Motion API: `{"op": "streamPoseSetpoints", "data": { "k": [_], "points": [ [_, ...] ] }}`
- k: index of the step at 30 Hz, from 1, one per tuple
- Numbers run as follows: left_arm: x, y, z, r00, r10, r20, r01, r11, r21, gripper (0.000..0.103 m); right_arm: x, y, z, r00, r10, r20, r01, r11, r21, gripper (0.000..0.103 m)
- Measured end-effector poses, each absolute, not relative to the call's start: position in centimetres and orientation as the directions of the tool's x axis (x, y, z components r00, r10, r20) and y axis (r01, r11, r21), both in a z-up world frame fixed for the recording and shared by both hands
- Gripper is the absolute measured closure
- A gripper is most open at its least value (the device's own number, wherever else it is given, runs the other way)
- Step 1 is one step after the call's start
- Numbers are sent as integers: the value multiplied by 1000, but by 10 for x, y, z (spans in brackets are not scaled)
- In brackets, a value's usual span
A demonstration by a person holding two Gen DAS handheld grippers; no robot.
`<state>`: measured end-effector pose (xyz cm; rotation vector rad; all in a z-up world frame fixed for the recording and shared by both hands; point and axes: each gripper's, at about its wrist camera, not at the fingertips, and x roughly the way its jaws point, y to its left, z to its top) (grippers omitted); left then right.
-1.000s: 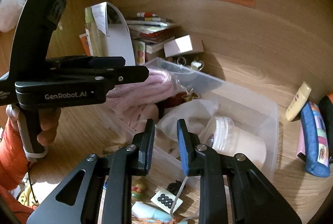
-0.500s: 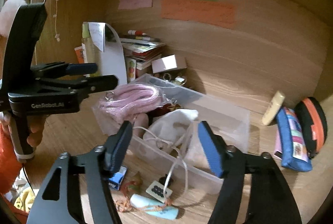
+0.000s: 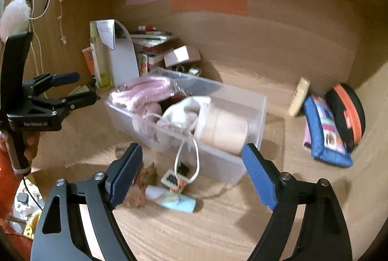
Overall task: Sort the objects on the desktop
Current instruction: 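Move both open tools toward the loose items beside the box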
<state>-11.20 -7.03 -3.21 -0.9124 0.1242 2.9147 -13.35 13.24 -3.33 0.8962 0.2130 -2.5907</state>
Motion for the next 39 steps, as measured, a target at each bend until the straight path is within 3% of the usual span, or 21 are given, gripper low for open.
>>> {"op": "streamPoseSetpoints", "data": {
  "k": [17,19,21,28,35,39],
  "points": [
    [-129,-67,-99,-644,114,-757,-213,-976,35,9,-132,134,-109,-552,-231,-801,431,-902,-38,20],
    [-131,-67,-102,-634,121,-764,-214,-976,24,15,-134,135,-114,-534,-239,-811,429,-903,-16,20],
    [-134,-64,-105,-614,134,-778,-226,-974,11,30,-136,135,-118,-517,-258,-816,431,-902,13,20],
    [-140,-51,-109,-597,162,-785,-270,-963,7,33,-137,121,-121,-517,-274,-811,464,-886,3,21],
    [-156,-39,-115,-573,163,-803,-312,-950,29,51,-146,111,-123,-501,-296,-813,471,-882,31,22],
    [-158,-39,-115,-575,171,-800,-316,-949,24,58,-150,105,-123,-506,-294,-810,483,-875,16,30]
  ]
}}
